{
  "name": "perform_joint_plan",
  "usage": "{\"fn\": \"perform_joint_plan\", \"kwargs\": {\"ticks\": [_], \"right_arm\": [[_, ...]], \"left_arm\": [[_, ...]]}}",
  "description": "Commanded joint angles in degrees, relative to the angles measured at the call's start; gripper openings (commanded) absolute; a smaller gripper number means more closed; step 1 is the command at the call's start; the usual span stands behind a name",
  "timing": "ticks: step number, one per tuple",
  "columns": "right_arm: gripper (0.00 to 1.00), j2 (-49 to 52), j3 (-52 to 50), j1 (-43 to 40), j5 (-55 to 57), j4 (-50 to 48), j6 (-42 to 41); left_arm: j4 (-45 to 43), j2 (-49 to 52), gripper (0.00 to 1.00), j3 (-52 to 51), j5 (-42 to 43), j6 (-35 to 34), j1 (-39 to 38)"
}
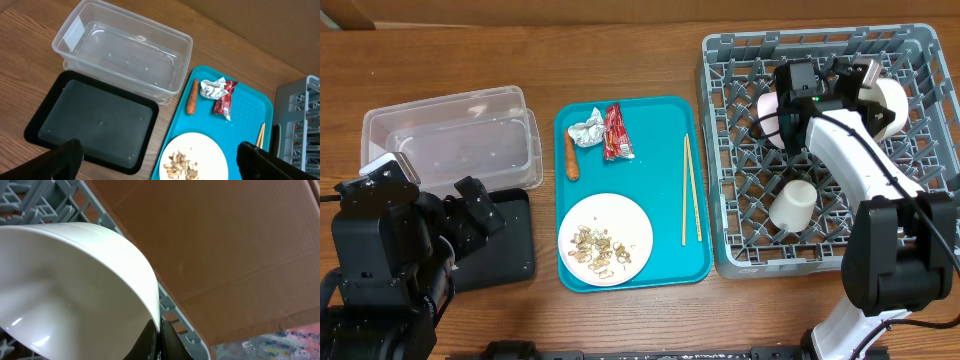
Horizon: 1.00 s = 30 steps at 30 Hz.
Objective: Sort waste into correct bins and load items into the dishwasher
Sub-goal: 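Carry the white bowl into the dish rack and open the right gripper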
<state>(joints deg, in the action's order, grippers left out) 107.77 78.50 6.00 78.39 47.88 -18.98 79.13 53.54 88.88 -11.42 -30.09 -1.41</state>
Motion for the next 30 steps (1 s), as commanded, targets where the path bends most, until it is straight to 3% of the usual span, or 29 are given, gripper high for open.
{"fn": "perform_joint_plan", "kwargs": {"ticks": [1,10,11,12,13,14,15,26,30], "right_arm": [[0.04,0.07,-1.31,-0.48,1.22,-0.61,-0.04],[0.04,0.07,-1.31,1.79,-3.13,0.42,1.03],[0.1,0.07,-1.31,2.19,-3.1,0.74,1.09],[0.25,0.04,-1.29,2.62,-3.13,1.14,1.33],[0.44,0.04,-1.27,3.13,-3.13,1.86,1.44],[0.71,0.04,-1.2,3.89,-3.54,2.71,1.44],[0.75,0.04,-1.07,4.72,-4.24,3.34,1.46],[0.8,-4.92,11.02,13.14,-14.71,13.62,-0.61],[0.81,-9.75,18.05,15.76,-26.73,19.39,-0.96]], "left_arm": [[-0.04,0.09,1.0,0.42,-0.79,-0.76,-0.11],[-0.04,0.09,1.0,0.42,-0.79,-0.79,-0.11],[-0.04,0.09,1.0,0.42,-0.79,-0.76,-0.11],[-0.04,0.09,1.0,0.42,-0.79,-0.76,-0.11],[-0.04,0.09,1.0,0.42,-0.79,-0.79,-0.11],[-0.02,0.09,1.0,0.42,-0.79,-0.76,-0.11],[-0.04,0.09,1.0,0.42,-0.79,-0.76,-0.11],[-0.04,0.09,1.0,0.42,-0.79,-0.79,-0.11],[-0.02,0.09,1.0,0.42,-0.79,-0.79,-0.11]]}}
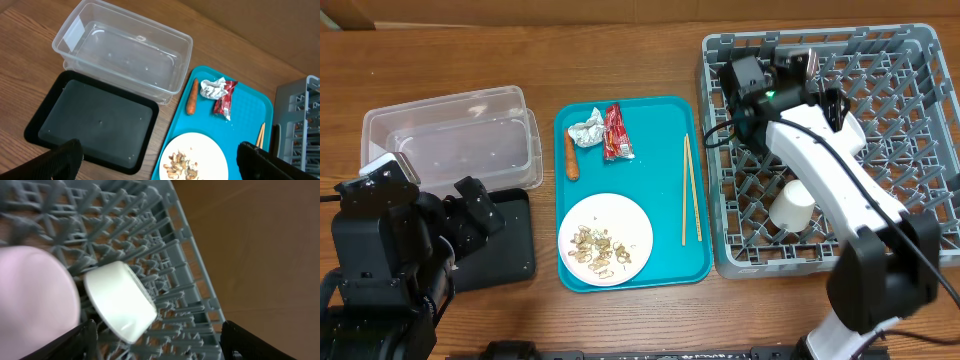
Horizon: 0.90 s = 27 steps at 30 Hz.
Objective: Sort waste into correct bins and load items into the dishwasher
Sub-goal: 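Carry the white bowl into the dish rack and open the right gripper, then move the right gripper back over the teal tray to the chopsticks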
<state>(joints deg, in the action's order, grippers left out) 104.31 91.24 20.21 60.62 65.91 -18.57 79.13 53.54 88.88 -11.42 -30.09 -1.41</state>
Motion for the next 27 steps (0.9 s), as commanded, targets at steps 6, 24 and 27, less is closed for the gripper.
{"fn": "perform_joint_plan", "kwargs": {"ticks": [6,24,27], "right_arm": [[0.82,-15.63,12.68,6.05,-33.59,8.46,-1.31],[0.62,-24.41,5.9,19.63,-65.83,8.85,-4.2],[0.55,-19.67,1.07,20.39,-63.6,5.62,-4.24]], "left_arm": [[-0.02,0.09,1.0,0.42,-0.79,-0.76,-0.11],[-0.04,0.09,1.0,0.42,-0.79,-0.79,-0.11],[-0.04,0.09,1.0,0.42,-0.79,-0.79,-0.11]]}}
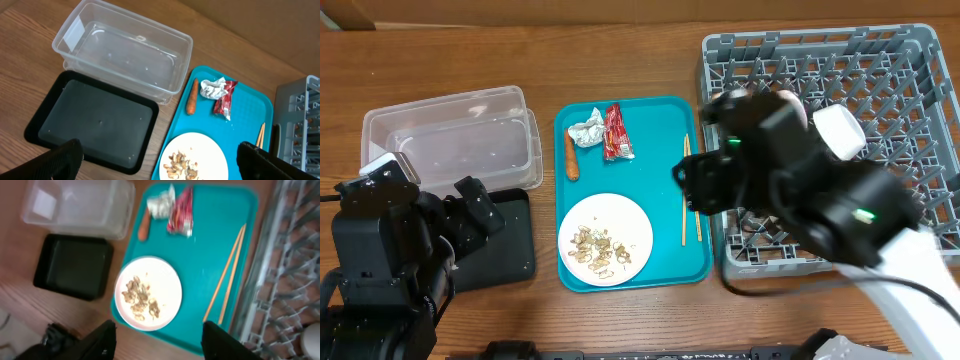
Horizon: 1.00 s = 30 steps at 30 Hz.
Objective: Sort waste into correct bins and load items into the dishwasher
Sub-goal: 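Move the right gripper back over the teal tray to the chopsticks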
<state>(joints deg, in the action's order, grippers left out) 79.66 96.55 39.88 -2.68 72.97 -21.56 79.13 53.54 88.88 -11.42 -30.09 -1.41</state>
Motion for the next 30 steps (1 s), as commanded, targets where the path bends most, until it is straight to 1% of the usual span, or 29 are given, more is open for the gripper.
{"fn": "perform_joint_plan", "kwargs": {"ticks": [1,3,5,8,11,16,21,25,27,30], "right_arm": [[0.52,6.88,-5.6,0.72,0.68,-2.82,-1.31],[0.48,11.41,-7.74,0.63,4.11,-5.27,-2.6],[0.41,16.15,-8.28,0.57,6.58,-6.6,-2.73],[0.33,23.67,-8.31,0.57,6.73,-8.5,-2.73],[0.33,30.18,-8.31,0.46,6.73,-9.75,-2.73],[0.33,36.89,-8.33,-0.44,8.94,-9.77,-5.53],[0.33,39.89,-8.41,-1.95,9.62,-9.92,-5.55],[0.33,40.17,-8.57,-4.31,9.4,-10.32,-5.53],[0.33,40.17,-8.66,-5.25,7.74,-10.47,-5.35],[0.29,40.17,-10.29,-5.9,1.55,-12.46,-2.14]], "left_arm": [[-0.02,0.09,1.0,0.42,-0.79,-0.79,-0.11],[-0.04,0.09,1.0,0.42,-0.79,-0.79,-0.11],[-0.02,0.09,1.0,0.42,-0.79,-0.76,-0.11],[-0.02,0.09,1.0,0.42,-0.79,-0.76,-0.11],[-0.04,0.09,1.0,0.42,-0.79,-0.79,-0.11],[-0.04,0.09,1.0,0.42,-0.79,-0.76,-0.11],[-0.04,0.09,1.0,0.42,-0.79,-0.79,-0.11],[-0.04,0.09,1.0,0.42,-0.79,-0.76,-0.11],[-0.04,0.09,1.0,0.42,-0.79,-0.79,-0.11],[-0.04,0.09,1.0,0.42,-0.79,-0.79,-0.11]]}}
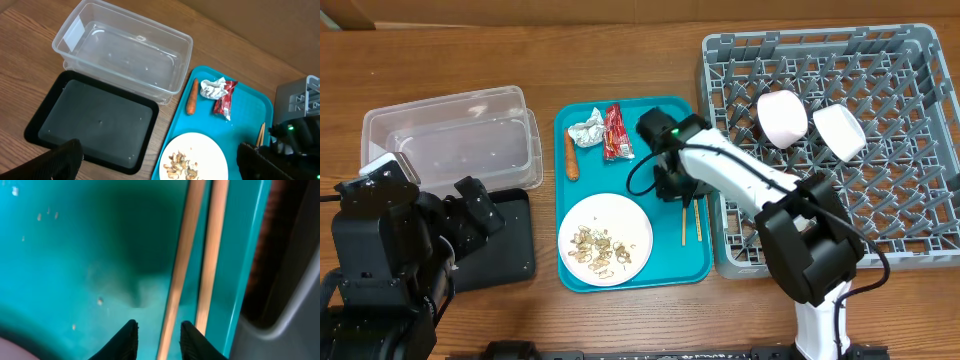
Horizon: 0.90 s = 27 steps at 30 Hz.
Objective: Sort waste into correct bins and load items into the dishwasher
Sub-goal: 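Move the right gripper back over the teal tray to the chopsticks, then grasp one wooden chopstick with the right gripper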
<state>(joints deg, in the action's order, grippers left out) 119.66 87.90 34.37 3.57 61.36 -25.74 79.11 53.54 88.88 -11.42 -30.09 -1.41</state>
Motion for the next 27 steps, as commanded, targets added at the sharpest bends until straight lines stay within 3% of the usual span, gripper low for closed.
{"fn": "perform_joint_plan", "kwargs": {"ticks": [1,5,9,12,19,27], "right_arm": [[0.28,0.17,-2.49,-0.37,-5.38,-1.55,2.12],[0.27,0.17,-5.53,-0.26,-5.4,-3.15,1.7],[0.1,0.15,-5.05,-0.26,-5.42,-2.54,1.7],[0.04,-0.2,-3.89,0.13,-4.37,-0.76,1.75],[0.04,-6.34,-1.01,2.32,-3.48,2.62,1.73],[0.04,-21.49,1.86,0.24,2.16,-0.24,1.75]], "left_arm": [[0.0,0.09,1.0,0.42,-0.79,-0.79,-0.11],[-0.02,0.09,1.0,0.42,-0.79,-0.76,-0.11],[-0.02,0.09,1.0,0.42,-0.79,-0.79,-0.11],[-0.02,0.09,1.0,0.42,-0.79,-0.76,-0.11],[-0.02,0.09,1.0,0.42,-0.79,-0.79,-0.11],[0.0,0.09,1.0,0.42,-0.79,-0.79,-0.11]]}}
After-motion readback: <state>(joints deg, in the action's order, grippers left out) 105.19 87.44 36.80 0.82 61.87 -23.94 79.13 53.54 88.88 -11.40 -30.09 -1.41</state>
